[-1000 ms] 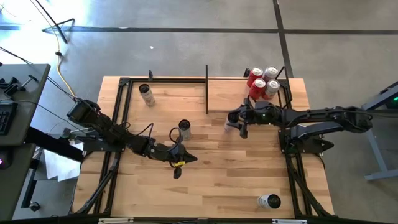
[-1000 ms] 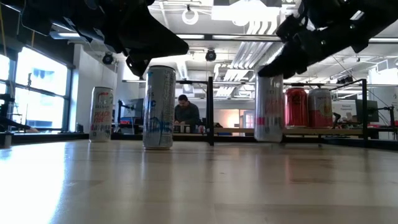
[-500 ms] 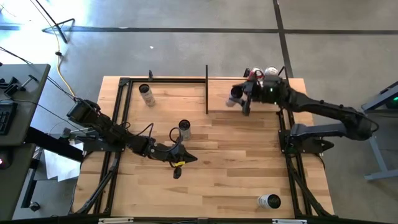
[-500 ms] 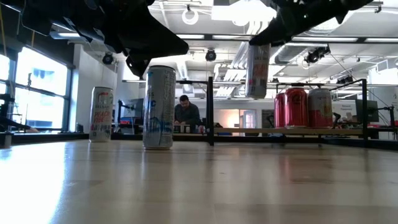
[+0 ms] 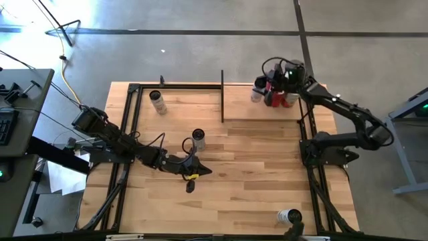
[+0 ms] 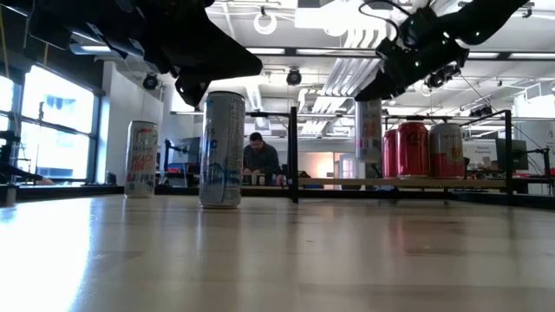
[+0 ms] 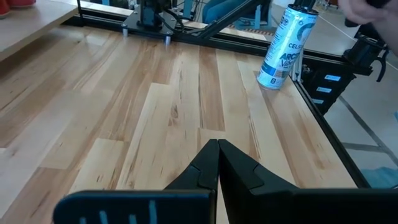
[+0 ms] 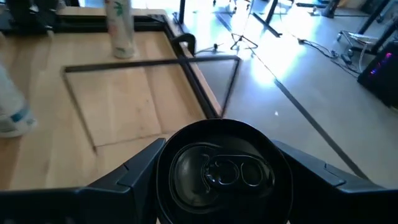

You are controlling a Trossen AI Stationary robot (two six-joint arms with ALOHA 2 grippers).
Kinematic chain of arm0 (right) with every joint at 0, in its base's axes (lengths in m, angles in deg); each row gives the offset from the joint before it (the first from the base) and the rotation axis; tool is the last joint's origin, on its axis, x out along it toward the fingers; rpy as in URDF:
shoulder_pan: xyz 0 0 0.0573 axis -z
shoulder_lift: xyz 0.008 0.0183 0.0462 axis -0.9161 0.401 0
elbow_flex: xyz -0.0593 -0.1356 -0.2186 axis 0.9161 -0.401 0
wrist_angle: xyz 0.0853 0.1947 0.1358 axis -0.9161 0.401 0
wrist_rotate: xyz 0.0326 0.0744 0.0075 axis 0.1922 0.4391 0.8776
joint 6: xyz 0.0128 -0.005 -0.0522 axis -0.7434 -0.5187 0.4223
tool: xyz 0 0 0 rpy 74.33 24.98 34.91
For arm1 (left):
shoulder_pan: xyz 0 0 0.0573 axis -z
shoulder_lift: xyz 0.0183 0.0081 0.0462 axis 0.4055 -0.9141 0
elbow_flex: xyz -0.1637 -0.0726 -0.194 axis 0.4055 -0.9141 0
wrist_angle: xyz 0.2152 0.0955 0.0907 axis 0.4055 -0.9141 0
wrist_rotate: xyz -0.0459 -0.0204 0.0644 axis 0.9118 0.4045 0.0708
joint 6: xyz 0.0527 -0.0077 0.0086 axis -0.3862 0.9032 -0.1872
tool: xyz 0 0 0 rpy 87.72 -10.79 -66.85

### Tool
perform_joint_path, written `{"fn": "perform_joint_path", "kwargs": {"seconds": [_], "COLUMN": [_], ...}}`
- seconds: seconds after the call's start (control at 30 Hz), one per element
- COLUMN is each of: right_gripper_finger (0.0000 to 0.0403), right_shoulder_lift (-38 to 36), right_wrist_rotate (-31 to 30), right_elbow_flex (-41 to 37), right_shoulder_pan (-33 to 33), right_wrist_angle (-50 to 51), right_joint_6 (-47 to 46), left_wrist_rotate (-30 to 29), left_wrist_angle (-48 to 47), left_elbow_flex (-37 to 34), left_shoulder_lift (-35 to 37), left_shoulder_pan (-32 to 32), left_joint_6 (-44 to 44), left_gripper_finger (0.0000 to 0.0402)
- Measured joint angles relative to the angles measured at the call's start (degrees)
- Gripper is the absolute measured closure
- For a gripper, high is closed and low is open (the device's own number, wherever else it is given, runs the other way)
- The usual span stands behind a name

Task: Place canned beverage on shelf
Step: Put the bottom peach vibe soda can on the shelf

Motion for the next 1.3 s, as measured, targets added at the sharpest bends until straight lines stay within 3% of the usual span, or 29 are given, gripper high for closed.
{"fn": "perform_joint_path", "kwargs": {"seconds": [0.2, 1.3], "right_gripper_finger": [0.0165, 0.0165], "right_shoulder_lift": [2.0, 9.3], "right_wrist_rotate": [3.6, 2.6], "right_elbow_flex": [0.0, 0.0], "right_shoulder_pan": [3.3, 9.0], "right_wrist_angle": [-0.9, -7.1], "right_joint_6": [-0.9, 0.2], "left_wrist_rotate": [0.0, 0.0], "left_wrist_angle": [-0.2, -0.8], "left_elbow_flex": [0.0, 0.0], "left_shoulder_lift": [0.0, 0.0], "left_shoulder_pan": [0.0, -0.1], "left_joint_6": [0.0, 0.5], "left_gripper_finger": [0.0402, 0.0401]}}
